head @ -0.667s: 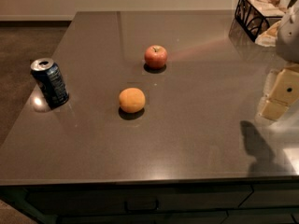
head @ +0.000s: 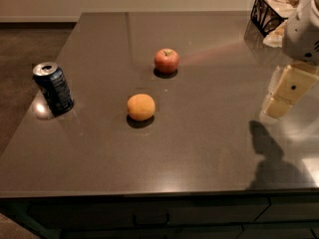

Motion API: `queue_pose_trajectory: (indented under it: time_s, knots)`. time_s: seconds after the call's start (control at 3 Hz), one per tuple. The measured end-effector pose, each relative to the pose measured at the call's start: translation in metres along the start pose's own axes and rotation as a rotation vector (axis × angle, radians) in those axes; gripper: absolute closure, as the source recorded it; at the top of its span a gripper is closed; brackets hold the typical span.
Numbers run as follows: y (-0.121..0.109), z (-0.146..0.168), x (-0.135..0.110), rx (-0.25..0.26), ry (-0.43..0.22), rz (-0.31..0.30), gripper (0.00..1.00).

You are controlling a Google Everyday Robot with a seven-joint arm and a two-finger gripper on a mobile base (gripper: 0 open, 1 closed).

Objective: Move apple near orange

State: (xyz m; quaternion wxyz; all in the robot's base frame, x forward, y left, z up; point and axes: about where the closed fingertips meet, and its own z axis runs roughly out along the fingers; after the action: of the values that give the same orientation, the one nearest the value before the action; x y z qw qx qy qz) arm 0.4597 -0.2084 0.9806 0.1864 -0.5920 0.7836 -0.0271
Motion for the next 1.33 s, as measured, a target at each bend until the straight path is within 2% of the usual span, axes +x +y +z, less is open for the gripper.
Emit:
queue_pose_trajectory:
  time_s: [0.67, 1.0, 1.33]
  knots:
    - [-0.072, 0.061, -0.034, 0.033, -0.054, 0.122, 0.00]
    - [-0.107, 0.095, -0.058, 0.040, -0.125, 0.198, 0.00]
    - [-0.127, 0.132, -0.095, 0.021, -0.200, 0.223, 0.00]
